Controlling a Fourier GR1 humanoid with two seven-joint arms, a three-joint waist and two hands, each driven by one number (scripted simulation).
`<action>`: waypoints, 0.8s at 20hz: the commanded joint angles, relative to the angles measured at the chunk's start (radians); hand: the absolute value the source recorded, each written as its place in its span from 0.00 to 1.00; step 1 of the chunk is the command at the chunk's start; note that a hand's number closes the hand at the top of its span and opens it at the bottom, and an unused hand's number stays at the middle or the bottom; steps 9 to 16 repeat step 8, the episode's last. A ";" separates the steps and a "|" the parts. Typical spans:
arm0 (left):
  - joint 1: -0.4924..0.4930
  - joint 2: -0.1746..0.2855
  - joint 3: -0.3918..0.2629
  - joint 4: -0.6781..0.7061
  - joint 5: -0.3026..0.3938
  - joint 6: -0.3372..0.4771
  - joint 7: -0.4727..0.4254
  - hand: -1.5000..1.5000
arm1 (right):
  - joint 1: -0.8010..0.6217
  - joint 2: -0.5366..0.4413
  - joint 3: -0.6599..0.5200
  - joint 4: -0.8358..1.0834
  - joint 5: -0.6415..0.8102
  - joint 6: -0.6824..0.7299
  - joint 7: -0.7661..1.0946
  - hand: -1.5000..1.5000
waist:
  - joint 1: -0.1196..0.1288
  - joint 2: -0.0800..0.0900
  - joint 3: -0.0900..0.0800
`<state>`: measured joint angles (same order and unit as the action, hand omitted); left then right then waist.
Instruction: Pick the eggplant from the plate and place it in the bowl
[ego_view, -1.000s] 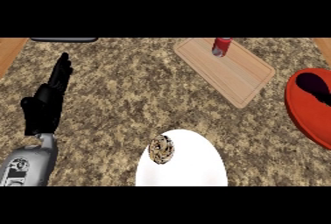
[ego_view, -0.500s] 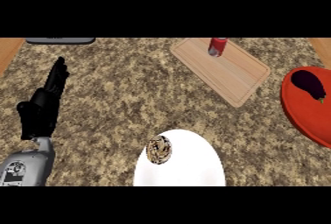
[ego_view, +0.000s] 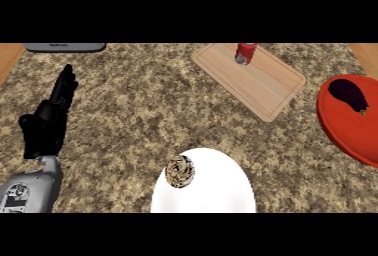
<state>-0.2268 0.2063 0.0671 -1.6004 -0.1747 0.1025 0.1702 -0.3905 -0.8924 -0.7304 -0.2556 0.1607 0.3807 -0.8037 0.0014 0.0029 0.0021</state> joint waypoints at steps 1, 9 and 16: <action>-0.035 0.002 0.015 0.045 -0.007 0.007 -0.005 0.50 | 0.114 0.001 0.001 -0.018 -0.025 0.160 -0.159 0.00 | -0.012 -0.001 0.000; 0.013 -0.005 0.009 -0.029 0.007 -0.012 0.019 0.50 | 0.155 0.027 0.022 -0.053 -0.054 0.126 -0.164 0.00 | 0.001 -0.002 0.000; 0.013 -0.005 0.009 -0.029 0.007 -0.012 0.019 0.50 | 0.155 0.027 0.022 -0.053 -0.054 0.126 -0.164 0.00 | 0.001 -0.002 0.000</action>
